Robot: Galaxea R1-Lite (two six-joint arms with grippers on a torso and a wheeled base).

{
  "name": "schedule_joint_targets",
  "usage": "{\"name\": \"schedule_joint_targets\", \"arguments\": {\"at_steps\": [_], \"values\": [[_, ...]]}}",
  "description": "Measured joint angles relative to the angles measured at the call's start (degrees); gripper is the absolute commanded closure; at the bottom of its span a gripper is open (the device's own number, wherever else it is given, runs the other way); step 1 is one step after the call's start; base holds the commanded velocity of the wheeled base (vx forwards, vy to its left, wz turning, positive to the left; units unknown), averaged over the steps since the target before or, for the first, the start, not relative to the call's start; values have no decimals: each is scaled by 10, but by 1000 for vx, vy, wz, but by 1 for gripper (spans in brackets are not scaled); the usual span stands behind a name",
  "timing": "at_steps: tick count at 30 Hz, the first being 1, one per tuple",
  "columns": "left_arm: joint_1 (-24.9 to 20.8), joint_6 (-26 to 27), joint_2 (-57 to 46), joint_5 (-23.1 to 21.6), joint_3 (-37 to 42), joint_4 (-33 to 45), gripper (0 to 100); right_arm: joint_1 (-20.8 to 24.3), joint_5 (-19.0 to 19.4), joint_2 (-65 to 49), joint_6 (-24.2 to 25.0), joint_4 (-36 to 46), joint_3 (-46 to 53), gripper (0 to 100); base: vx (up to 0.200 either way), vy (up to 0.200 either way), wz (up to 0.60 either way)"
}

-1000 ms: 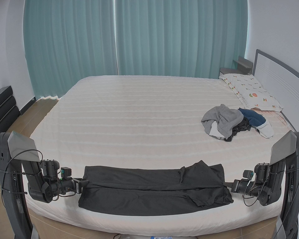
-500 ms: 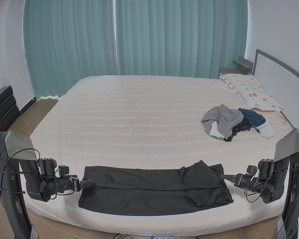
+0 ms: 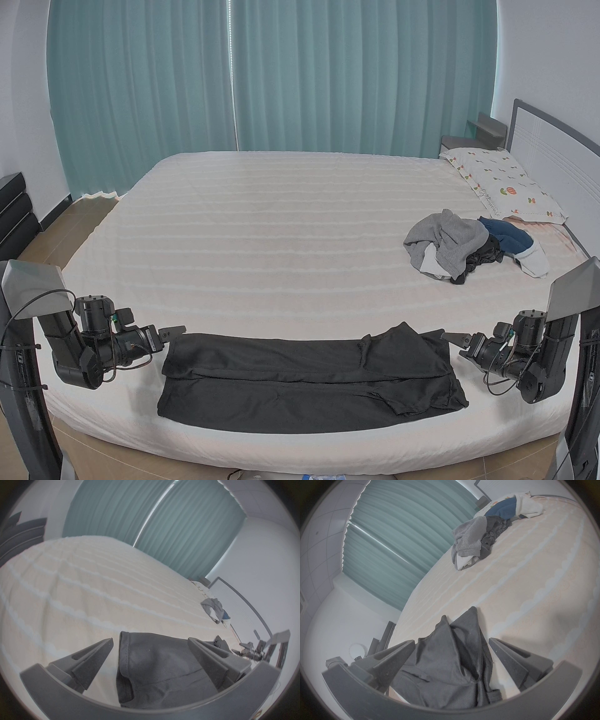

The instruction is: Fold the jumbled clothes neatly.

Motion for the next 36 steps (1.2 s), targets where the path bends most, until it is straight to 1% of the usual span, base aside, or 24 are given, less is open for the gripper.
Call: {"name": "schedule_joint_targets", "arguments": {"at_steps": [5, 9, 13, 18, 24, 25, 30, 36], "values": [[-20, -49, 2, 59, -47, 83, 0, 15, -31, 13, 28, 0, -23, 0, 0, 0, 0], [-32, -82, 6, 91, -86, 163, 0, 22, -38, 21, 46, 1, -38, 0, 0, 0, 0], [-44, -124, 12, 130, -128, 217, 0, 23, -41, 29, 55, 21, -59, 0, 0, 0, 0], [-57, -137, 28, 164, -161, 232, 0, 22, -46, 36, 59, 47, -84, 0, 0, 0, 0], [-60, -138, 43, 174, -176, 234, 0, 21, -61, 45, 59, 50, -104, 0, 0, 0, 0], [-61, -138, 44, 177, -176, 234, 100, 21, -62, 46, 58, 50, -105, 0, 0, 0, 0], [-61, -136, 51, 194, -179, 230, 100, 22, -64, 51, 58, 51, -112, 0, 0, 0, 0], [-61, -137, 57, 197, -184, 229, 100, 24, -68, 54, 58, 64, -125, 0, 0, 0, 0]]}}
